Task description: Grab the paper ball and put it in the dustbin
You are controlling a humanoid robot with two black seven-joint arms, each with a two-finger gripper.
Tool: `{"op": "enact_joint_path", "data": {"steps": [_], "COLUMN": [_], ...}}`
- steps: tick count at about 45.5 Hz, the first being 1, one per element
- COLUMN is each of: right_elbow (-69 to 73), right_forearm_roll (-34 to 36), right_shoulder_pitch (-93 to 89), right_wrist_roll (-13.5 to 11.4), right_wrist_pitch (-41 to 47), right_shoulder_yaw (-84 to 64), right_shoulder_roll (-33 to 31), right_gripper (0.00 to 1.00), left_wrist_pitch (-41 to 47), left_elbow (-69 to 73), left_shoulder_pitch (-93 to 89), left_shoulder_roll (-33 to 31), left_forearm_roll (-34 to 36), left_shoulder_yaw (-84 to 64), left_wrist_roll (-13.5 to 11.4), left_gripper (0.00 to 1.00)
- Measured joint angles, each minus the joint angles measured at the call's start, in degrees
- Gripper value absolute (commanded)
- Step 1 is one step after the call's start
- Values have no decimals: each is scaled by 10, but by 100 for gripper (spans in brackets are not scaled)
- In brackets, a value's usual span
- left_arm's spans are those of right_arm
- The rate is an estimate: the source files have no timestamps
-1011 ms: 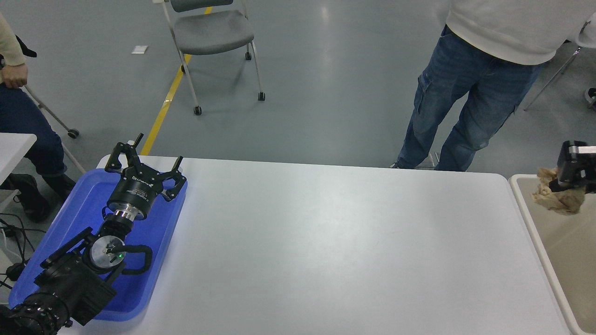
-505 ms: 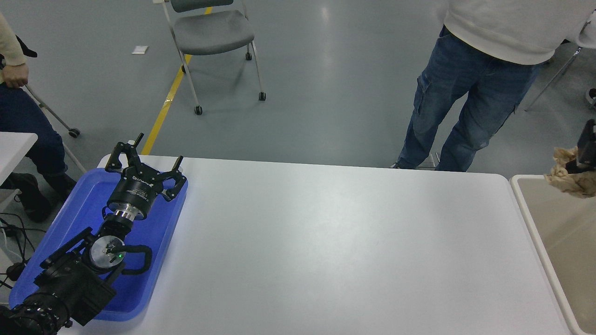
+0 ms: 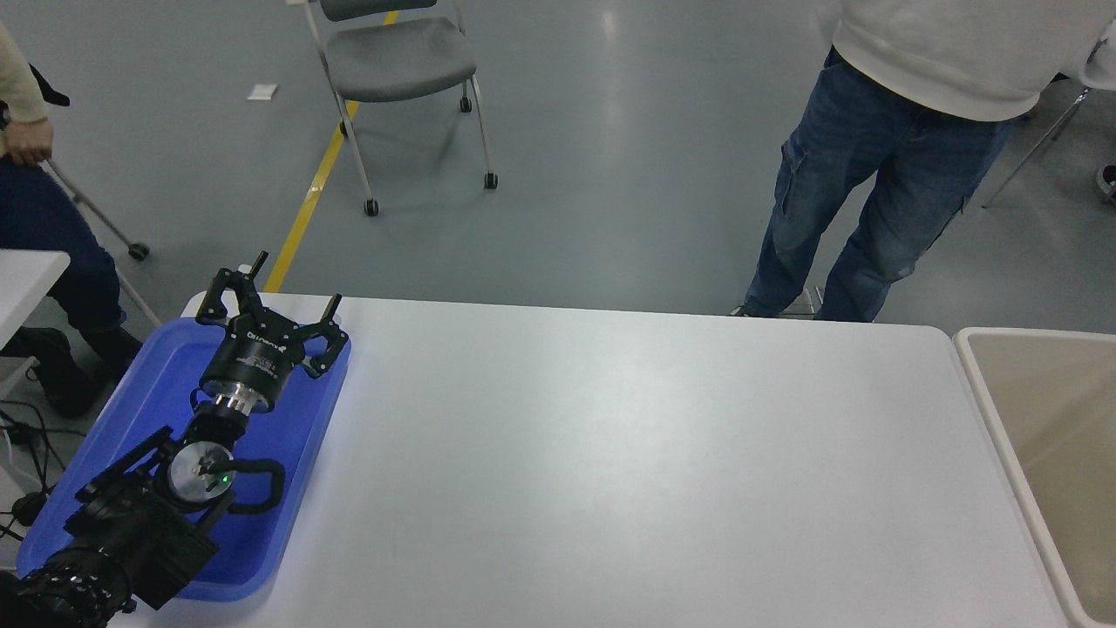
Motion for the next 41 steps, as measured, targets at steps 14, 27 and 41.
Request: {"op": "enact_joint_path", "data": {"steps": [14,27,41], "right_elbow": [-165,-340,-559], "right_forearm_roll": [-1,-2,3], "right_shoulder_pitch": [-245,-565,-814], "right_wrist_roll": [0,-2,-2], "right_wrist_pitch": [-14,-17,-33], "right_shoulder_yaw": [133,391,545], "right_shoulder_roll": [-62,-66,31], "right_gripper": [0,0,0], "left_wrist_pitch": [0,0,0], "left_elbow": [0,0,0], "left_shoulder_pitch": [0,0,0], "left_shoulder_roll": [0,0,0], "left_forearm_roll": [0,0,0], "left_shoulder_yaw": [0,0,0], "left_wrist_roll": [0,0,0], "left_gripper": [100,100,100]}}
